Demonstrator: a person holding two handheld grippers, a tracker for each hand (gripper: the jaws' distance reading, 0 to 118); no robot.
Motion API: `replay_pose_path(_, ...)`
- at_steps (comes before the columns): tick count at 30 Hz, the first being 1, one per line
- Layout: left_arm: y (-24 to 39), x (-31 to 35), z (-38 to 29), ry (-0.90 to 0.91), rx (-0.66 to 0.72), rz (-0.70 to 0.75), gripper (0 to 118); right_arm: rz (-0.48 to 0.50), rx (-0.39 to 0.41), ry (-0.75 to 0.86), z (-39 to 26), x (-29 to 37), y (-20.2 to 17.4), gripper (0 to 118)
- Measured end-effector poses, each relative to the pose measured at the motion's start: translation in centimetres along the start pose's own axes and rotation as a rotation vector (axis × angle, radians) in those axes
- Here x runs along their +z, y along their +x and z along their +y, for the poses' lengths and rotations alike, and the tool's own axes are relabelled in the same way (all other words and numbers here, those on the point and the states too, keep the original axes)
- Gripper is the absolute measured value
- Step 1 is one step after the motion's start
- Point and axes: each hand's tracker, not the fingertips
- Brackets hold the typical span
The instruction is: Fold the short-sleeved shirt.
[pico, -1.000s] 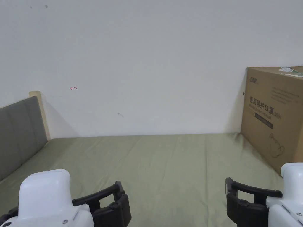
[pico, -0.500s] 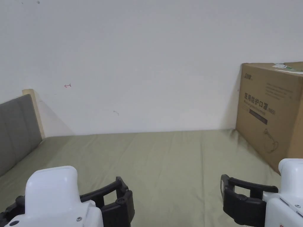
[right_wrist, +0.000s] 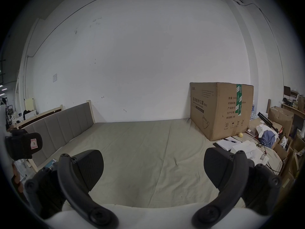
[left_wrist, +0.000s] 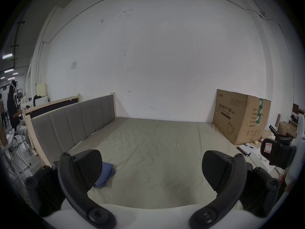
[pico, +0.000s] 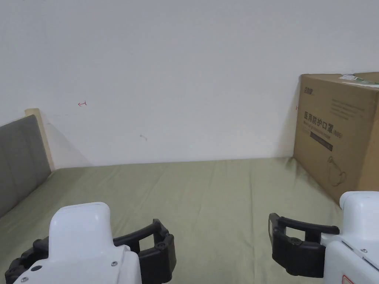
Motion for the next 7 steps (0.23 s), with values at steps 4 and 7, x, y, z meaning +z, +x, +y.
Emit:
replay_pose_path(4,-0.01,0.14,0.14,0.02,0.014,-0.03,118,-0.008,0.003,0.0,0.0,-0.13,-0.04,118)
replay_pose_path(7,-0.2,0.08,0.01,0.03,0.025,-0.044,118,-0.011,0.012,0.0,-0.08,-0.18,-0.11,118)
